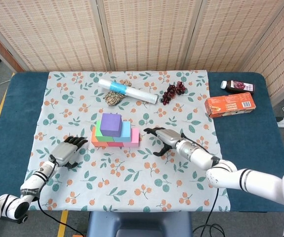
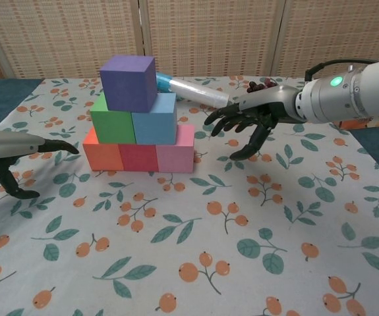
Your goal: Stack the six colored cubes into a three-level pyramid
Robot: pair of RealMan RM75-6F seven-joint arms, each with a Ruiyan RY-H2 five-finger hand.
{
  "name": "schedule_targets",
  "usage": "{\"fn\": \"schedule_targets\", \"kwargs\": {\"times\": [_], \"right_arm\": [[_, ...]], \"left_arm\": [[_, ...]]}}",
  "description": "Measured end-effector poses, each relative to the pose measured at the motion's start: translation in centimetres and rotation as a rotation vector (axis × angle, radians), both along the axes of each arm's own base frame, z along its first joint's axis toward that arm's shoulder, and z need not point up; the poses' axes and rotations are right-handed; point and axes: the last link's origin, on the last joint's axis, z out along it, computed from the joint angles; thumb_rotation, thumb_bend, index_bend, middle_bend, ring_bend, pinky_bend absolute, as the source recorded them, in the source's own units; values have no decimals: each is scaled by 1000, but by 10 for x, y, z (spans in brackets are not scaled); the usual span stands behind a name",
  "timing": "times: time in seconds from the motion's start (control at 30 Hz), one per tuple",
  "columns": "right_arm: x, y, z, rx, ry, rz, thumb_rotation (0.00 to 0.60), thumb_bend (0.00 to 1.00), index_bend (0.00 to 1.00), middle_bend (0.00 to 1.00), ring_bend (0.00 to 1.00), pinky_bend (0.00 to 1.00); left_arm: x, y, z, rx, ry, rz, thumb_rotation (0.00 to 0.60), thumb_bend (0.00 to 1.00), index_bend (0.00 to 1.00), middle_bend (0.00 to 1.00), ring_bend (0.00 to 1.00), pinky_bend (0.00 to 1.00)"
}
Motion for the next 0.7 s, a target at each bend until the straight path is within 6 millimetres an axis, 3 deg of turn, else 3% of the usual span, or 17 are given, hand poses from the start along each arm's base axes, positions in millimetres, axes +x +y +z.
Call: {"fn": "schedule_targets", "kwargs": {"times": [0.27,0.7], "right_arm": [[6,-1,-12,5,-9,4,600,239,0,85,0,0],[-1,-4,-11,30,40,-15,600,239,0,86,0,0]], "left_arm": [[3,5,-5,-3,-3,-1,600,325,29,0,0,7],[4,9,-9,-12,-2,-1,600,324,30,0,0,7]]}}
